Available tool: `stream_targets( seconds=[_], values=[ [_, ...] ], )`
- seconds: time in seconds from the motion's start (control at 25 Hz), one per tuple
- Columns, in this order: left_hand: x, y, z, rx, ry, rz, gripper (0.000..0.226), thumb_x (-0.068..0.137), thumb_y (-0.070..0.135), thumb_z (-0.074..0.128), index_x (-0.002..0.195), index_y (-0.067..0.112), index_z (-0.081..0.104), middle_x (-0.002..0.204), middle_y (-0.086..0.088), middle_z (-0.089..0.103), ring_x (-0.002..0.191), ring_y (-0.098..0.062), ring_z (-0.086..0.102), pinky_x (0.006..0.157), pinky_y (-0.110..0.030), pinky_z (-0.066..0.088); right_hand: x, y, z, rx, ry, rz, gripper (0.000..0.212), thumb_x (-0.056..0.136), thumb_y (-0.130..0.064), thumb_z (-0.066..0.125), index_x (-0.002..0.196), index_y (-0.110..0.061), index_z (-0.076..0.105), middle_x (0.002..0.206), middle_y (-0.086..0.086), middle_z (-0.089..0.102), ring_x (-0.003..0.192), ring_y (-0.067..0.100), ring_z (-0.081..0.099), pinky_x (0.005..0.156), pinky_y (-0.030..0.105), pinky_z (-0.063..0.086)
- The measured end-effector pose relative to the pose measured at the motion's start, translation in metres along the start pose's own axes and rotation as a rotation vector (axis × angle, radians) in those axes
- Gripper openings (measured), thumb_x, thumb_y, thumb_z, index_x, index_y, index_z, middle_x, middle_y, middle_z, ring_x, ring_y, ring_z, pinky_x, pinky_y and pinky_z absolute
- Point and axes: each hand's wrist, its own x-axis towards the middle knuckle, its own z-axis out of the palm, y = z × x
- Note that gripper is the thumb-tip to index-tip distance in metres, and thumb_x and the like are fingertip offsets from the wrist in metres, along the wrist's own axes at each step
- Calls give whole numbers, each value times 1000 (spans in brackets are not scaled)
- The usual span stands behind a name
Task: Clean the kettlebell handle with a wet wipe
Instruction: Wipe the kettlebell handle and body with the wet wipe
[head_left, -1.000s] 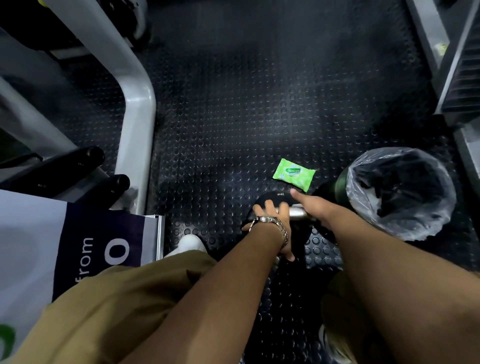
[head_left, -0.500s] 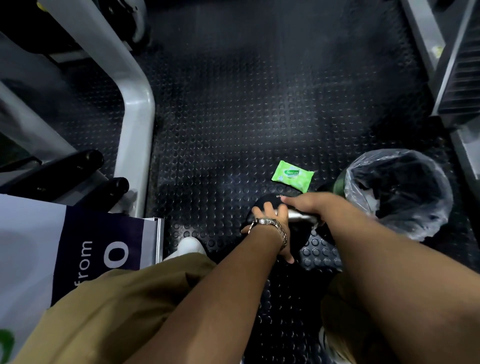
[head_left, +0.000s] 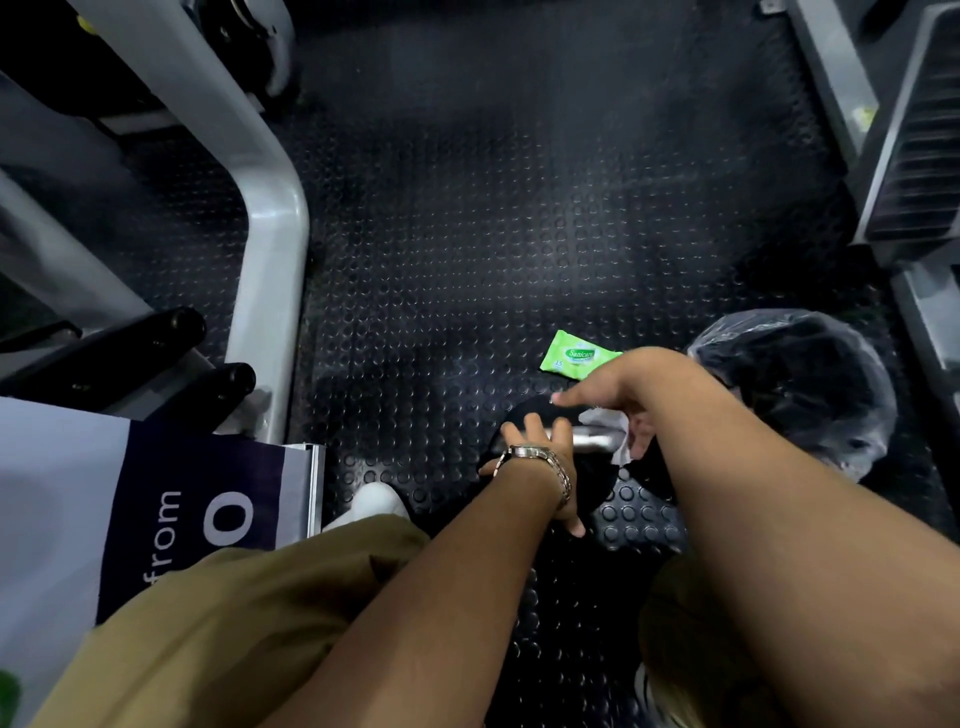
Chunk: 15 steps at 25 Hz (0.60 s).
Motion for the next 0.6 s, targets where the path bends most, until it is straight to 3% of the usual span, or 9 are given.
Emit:
stream_targets(
  seconds=[0.08,0.16,0.24,0.36,0.48,0.6],
  values=[
    [1,0,1,3,-6,-1,149,33,80,86,145,20,9,144,-14,21,134,-43,23,101,-65,43,-7,-6,5,-54,31,-1,82,89,-69,62,142,-10,41,97,18,72,73,38,75,84,50,58],
    [1,0,1,2,-5,-1,148,35,79,87,146,20,8,143,-16,20,136,-44,22,103,-65,42,3,9,16,-71,96,-79,79,96,-70,48,150,-11,41,133,19,61,101,37,67,96,47,52],
    [1,0,2,1,2,3,149,36,78,87,147,20,7,143,-17,21,136,-45,22,103,-65,42,24,36,32,87,152,-169,78,96,-73,43,143,-13,55,149,15,52,116,30,55,103,39,41],
    [5,0,3,10,4,2,151,32,81,86,148,22,9,143,-15,24,135,-44,24,103,-67,41,33,51,41,372,98,-164,80,88,-81,45,136,-20,62,146,9,55,125,29,51,106,43,34],
    [5,-1,3,9,3,1,149,32,81,86,146,21,10,144,-16,23,136,-44,23,102,-66,41,18,32,23,231,22,-90,86,91,-74,53,153,-16,40,151,17,45,124,41,56,97,50,48],
    [0,-1,2,-26,-3,-14,145,37,76,89,146,21,9,143,-18,19,137,-45,20,103,-65,41,1,6,2,84,-31,-1,78,87,-70,64,136,-12,45,122,18,57,104,45,68,96,55,54]
  ],
)
